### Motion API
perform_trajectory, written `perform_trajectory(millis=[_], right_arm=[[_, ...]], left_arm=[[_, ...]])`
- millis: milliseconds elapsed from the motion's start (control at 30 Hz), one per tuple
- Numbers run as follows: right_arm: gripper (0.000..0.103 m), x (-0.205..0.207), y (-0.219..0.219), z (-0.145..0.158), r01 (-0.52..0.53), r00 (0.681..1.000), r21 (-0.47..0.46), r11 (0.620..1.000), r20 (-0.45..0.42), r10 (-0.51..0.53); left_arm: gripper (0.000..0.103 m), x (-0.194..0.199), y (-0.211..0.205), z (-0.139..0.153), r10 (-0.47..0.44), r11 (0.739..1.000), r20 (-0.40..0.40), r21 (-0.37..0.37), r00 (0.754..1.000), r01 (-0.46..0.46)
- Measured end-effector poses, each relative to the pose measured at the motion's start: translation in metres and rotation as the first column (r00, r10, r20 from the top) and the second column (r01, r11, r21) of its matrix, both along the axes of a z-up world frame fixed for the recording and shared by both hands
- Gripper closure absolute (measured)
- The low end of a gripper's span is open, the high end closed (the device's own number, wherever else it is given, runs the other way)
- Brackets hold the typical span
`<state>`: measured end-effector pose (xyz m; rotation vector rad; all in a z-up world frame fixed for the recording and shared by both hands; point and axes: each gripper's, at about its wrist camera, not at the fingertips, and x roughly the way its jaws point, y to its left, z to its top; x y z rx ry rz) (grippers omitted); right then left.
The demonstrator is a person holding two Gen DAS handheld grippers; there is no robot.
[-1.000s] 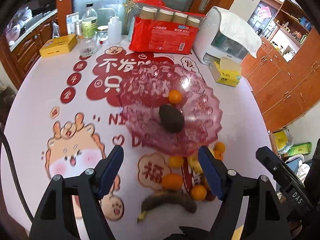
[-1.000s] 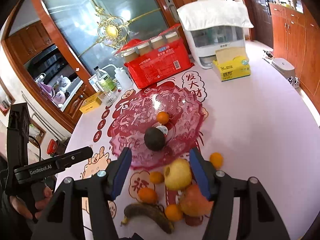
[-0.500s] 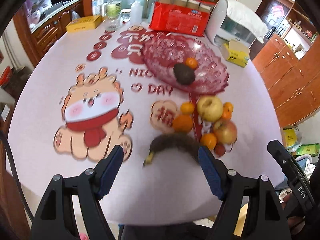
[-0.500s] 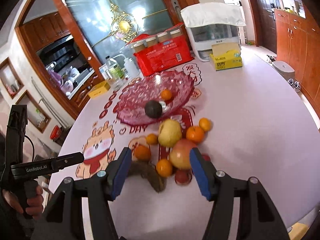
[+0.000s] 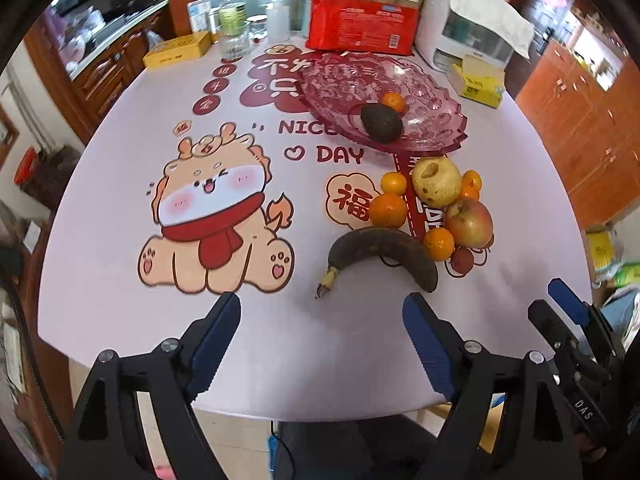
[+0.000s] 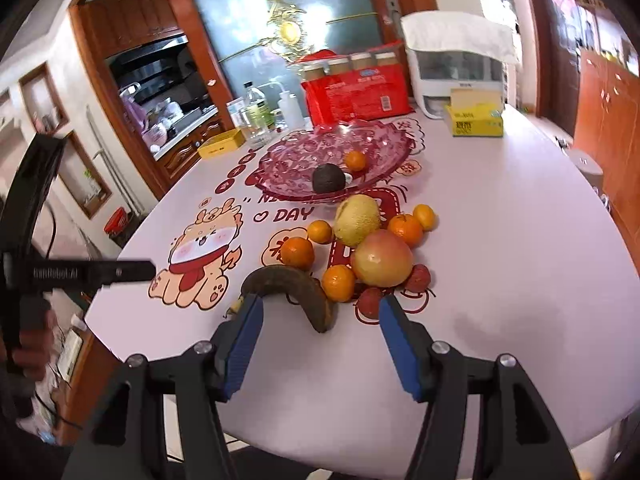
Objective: Organize fruits
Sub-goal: 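Move both tools back toward the fruit pile, then grasp the dark banana with the right tool while the left tool grasps an orange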
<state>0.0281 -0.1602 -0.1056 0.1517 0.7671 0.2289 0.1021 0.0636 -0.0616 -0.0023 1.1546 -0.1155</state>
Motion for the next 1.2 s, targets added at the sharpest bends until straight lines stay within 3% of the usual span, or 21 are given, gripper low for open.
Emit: perform_trajectory(millis=[233, 467, 833, 1100, 1200], right_arm=[[0.042, 0.009, 0.013, -0.01, -0.006, 1.0, -0.058, 0.998, 0.022, 0.007], [0.042, 0.023, 0.039, -0.024, -0.023, 0.999, -0.134, 0.991, 0.026, 0.027], [0.042, 0.056, 0.095, -0.049, -0.14, 0.99, -0.388, 0.911, -0.022, 0.143], [0.044, 0.085, 0.113, -0.072, -0.221, 0.975, -0.438, 0.871, -0.105, 0.195], [0.05, 0.094, 0.115, -0.078, -0.259, 0.966, -0.438, 0.861, -0.133, 0.223]], left_arm=[[0.019, 0.036, -0.007, -0.006, -0.066, 0.996, -0.061, 0.053, 0.996, 0.07], [0.019, 0.079, -0.019, -0.015, -0.186, 0.977, -0.139, 0.081, 0.973, 0.198], [0.019, 0.139, -0.056, -0.059, -0.343, 0.924, -0.293, 0.066, 0.893, 0.376], [0.019, 0.163, -0.08, -0.093, -0.395, 0.902, -0.386, 0.008, 0.834, 0.431], [0.019, 0.169, -0.086, -0.105, -0.399, 0.899, -0.414, -0.004, 0.818, 0.437]])
